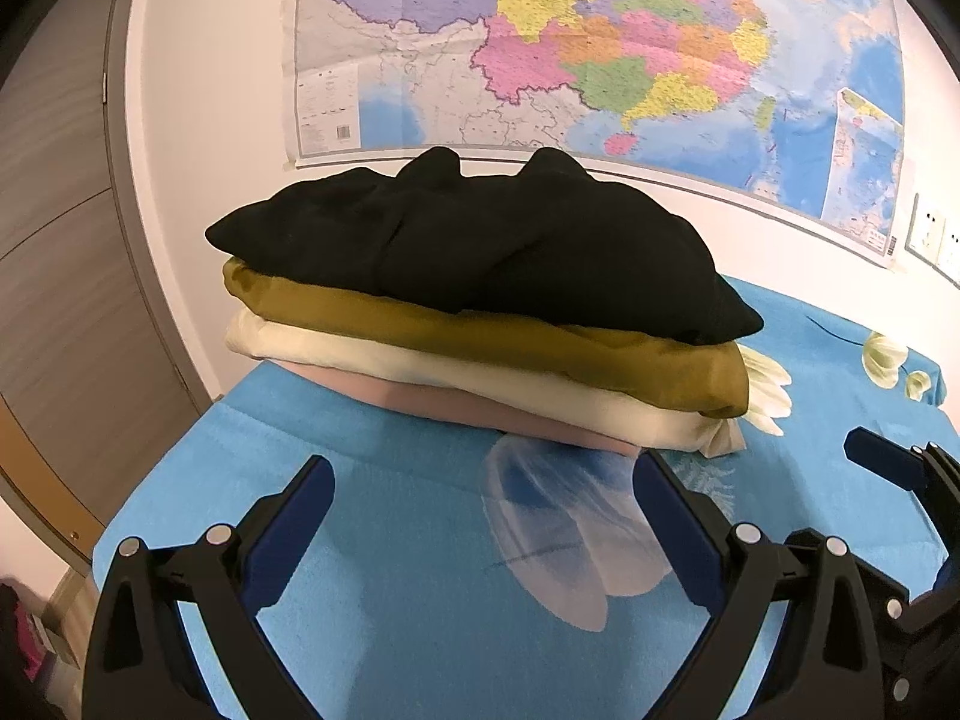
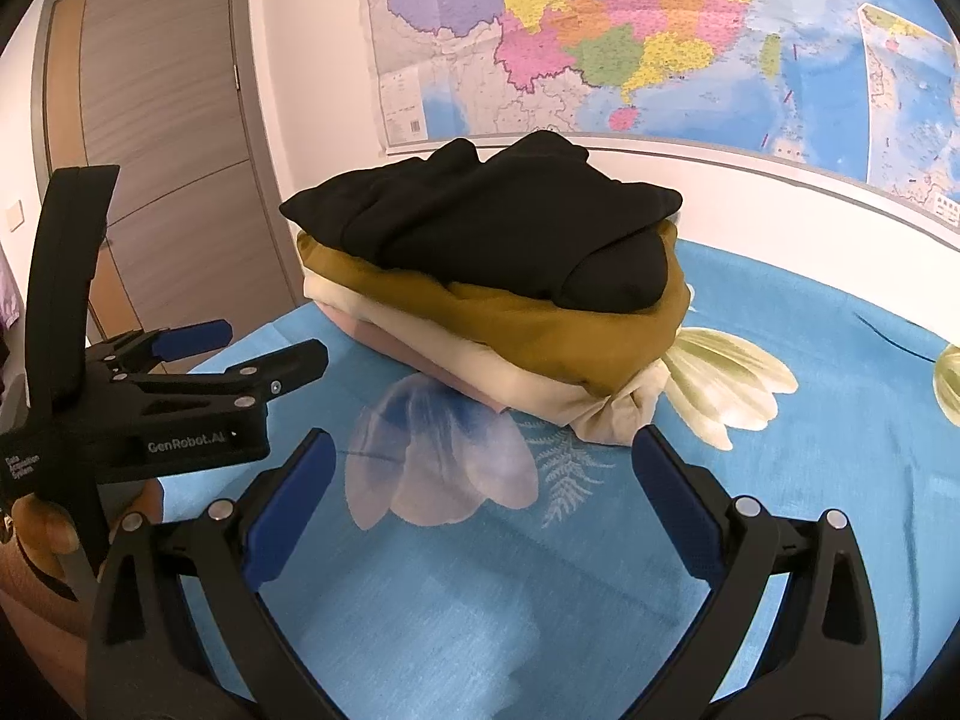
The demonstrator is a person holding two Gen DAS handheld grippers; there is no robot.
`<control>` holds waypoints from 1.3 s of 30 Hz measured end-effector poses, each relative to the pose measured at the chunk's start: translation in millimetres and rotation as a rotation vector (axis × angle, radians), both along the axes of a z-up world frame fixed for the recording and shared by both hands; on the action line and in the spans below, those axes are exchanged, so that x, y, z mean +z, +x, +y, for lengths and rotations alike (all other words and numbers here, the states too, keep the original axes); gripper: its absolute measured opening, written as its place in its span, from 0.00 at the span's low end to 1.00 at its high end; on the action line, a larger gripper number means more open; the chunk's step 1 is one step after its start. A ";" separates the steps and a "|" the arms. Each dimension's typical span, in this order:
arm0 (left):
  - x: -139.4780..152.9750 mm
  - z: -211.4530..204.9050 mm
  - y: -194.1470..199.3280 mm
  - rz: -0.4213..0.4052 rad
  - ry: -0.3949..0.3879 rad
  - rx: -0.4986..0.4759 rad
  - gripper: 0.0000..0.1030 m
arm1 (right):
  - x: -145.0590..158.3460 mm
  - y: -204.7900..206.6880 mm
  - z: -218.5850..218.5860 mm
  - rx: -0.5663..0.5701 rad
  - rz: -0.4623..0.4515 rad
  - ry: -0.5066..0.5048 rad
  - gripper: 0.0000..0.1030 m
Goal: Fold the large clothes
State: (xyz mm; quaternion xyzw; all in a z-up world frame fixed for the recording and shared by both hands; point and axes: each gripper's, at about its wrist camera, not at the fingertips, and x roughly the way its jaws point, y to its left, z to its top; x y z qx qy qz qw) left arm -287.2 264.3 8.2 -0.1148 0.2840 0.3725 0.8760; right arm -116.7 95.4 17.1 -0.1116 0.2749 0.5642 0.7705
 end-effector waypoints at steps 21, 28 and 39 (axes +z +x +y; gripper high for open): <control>-0.2 -4.7 -12.6 -0.015 0.012 0.015 0.93 | 0.6 -8.3 0.4 0.023 0.009 -0.005 0.95; -0.9 -5.0 -14.6 -0.014 0.015 0.012 0.93 | 0.6 -8.1 -0.4 0.026 0.011 -0.003 0.95; -1.0 -4.9 -13.7 -0.009 0.013 0.007 0.93 | 1.0 -7.6 -0.3 0.027 0.014 0.000 0.95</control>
